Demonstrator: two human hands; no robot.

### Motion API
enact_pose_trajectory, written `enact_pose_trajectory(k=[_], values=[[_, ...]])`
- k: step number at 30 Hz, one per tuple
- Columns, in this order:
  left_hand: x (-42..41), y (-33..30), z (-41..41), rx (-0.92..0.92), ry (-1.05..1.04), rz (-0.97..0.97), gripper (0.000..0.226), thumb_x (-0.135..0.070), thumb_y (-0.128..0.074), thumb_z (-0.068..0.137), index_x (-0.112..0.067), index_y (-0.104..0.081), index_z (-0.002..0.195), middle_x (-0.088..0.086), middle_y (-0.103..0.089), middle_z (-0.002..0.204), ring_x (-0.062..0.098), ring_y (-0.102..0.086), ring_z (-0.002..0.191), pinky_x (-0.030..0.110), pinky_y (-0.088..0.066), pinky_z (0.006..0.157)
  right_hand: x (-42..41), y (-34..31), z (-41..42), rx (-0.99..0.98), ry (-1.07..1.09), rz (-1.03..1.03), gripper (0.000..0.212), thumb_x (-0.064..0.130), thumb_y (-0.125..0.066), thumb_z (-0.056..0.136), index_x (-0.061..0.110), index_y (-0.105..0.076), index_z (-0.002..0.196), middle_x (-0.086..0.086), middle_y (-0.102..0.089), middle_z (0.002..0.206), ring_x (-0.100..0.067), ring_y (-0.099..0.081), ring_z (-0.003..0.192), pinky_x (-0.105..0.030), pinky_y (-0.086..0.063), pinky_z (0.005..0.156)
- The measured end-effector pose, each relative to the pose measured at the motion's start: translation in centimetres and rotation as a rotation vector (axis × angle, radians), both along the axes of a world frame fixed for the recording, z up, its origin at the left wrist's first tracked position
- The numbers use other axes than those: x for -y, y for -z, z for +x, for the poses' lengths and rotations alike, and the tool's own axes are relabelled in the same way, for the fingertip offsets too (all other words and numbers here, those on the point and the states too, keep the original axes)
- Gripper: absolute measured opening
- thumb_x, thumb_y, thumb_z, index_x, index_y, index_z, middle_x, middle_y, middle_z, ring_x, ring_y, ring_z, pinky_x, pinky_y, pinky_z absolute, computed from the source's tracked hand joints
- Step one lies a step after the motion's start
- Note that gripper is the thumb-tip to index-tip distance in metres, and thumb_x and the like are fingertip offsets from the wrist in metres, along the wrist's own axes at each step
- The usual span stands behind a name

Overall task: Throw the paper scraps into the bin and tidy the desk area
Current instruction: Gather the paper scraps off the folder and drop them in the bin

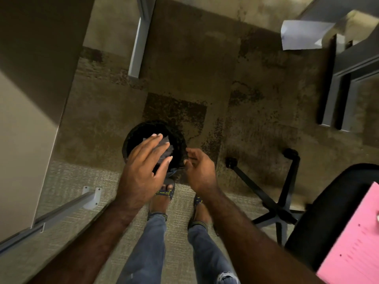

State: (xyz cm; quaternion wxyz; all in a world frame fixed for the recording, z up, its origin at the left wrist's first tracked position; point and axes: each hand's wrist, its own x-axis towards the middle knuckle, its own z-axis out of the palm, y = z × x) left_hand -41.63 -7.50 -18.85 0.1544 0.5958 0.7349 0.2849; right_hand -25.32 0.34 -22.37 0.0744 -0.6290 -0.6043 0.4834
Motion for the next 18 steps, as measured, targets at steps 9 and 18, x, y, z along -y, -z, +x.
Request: enact_pose_trajectory(k=[9,18], values=[[-3.1,-1.4,5.8,0.007,0.101,0.051,0.036,-0.02,-0.072,0.1,-0.003,-0.07,0.131,0.013,-0.063,0.145,0.027,-0.056,0.141,0.05,-0.049,0.112,-1.9,-2.5,6.9,0.155,-0.011,0.215,0.038,0.012,-0.066,0.093,0.021,-0.065,0.13,0.001,-0.067,0.126,-0.019,-0.063,0.116,-0.031,-0.049,0.098],[-6.0,-2.4,13.4,0.004,0.259,0.099,0.036,-0.02,-0.075,0.098,-0.004,-0.071,0.13,0.011,-0.063,0.145,0.026,-0.057,0.14,0.048,-0.05,0.111,-3.2,-4.8,14.8,0.215,0.146,0.356,0.039,0.015,-0.069,0.09,0.021,-0.065,0.129,0.002,-0.066,0.124,-0.018,-0.062,0.116,-0.038,-0.053,0.101]])
